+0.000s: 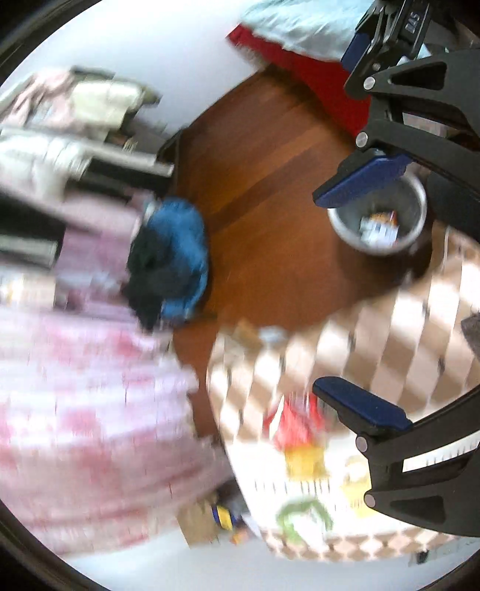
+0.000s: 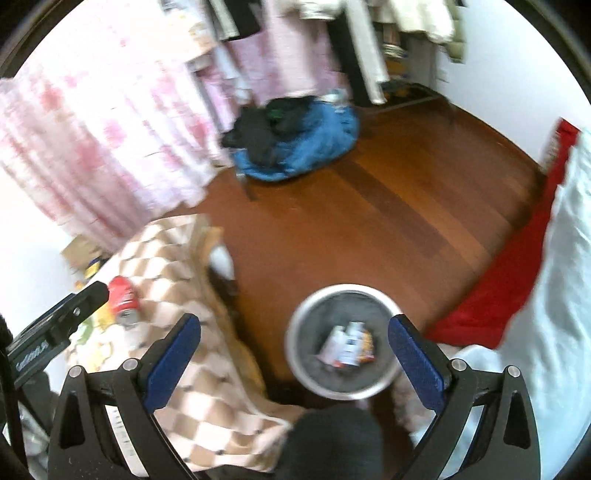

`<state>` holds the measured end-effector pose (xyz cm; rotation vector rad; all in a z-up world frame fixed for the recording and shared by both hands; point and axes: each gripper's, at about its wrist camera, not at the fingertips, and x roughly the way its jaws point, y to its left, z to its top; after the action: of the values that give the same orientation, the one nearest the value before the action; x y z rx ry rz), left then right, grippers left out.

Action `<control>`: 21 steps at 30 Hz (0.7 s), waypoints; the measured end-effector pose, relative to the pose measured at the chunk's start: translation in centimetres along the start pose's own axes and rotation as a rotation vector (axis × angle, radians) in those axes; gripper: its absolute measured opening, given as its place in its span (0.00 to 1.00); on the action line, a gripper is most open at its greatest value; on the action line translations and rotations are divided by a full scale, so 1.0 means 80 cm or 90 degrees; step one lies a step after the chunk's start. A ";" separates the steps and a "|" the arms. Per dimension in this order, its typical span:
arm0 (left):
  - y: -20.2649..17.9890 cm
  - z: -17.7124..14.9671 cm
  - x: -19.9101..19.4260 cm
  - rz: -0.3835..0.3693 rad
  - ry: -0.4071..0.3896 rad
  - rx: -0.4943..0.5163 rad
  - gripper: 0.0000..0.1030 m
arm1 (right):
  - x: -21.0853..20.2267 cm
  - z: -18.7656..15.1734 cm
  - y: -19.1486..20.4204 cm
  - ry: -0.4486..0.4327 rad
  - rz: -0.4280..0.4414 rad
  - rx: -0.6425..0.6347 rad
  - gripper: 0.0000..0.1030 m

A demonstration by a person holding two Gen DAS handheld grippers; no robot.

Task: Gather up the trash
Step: 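Move both tools back toward the table, then grasp the red Coca-Cola can with the right tool while the left tool grasps the yellow pack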

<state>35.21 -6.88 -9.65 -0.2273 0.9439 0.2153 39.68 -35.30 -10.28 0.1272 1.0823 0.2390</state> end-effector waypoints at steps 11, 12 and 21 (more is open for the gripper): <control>0.279 -0.073 0.057 0.232 0.100 -0.020 0.90 | 0.146 -0.045 0.264 0.147 0.147 -0.195 0.99; 0.302 -0.082 0.070 0.238 0.124 -0.010 0.90 | 0.167 -0.051 0.293 0.168 0.155 -0.216 0.99; 0.343 -0.129 0.164 0.150 0.285 0.168 0.90 | 0.297 -0.063 0.415 0.249 0.115 -0.312 0.99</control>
<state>27.03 17.45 -28.95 0.0869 1.4335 0.2594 41.54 2.79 -25.74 -0.2745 1.3687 0.7053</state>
